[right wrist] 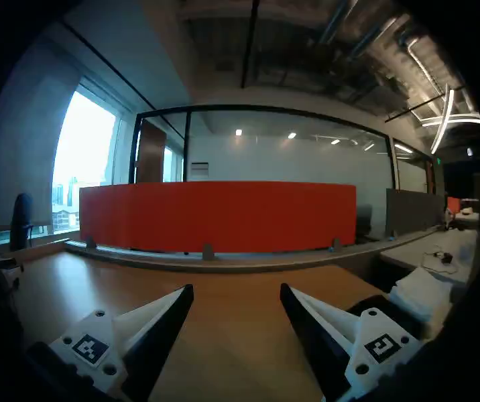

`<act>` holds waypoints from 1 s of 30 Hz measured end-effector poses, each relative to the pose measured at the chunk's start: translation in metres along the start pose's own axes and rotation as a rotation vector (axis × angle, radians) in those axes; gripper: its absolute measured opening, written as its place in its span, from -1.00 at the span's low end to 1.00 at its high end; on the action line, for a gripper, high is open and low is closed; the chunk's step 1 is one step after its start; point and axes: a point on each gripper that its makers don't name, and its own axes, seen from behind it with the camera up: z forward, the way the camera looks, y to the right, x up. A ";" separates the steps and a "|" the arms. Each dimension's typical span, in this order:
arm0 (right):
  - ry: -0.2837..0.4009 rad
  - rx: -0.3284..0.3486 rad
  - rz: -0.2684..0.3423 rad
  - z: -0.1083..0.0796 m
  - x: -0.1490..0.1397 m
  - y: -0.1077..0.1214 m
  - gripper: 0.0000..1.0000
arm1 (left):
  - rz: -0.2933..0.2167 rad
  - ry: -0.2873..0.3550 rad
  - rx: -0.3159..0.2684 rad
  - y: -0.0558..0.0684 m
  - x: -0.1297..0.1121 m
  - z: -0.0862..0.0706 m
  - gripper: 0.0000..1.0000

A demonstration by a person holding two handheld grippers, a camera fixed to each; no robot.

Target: Fold towel

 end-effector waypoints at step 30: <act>-0.009 0.036 -0.012 0.001 -0.055 -0.009 1.00 | 0.000 0.000 0.000 0.000 0.000 0.000 0.91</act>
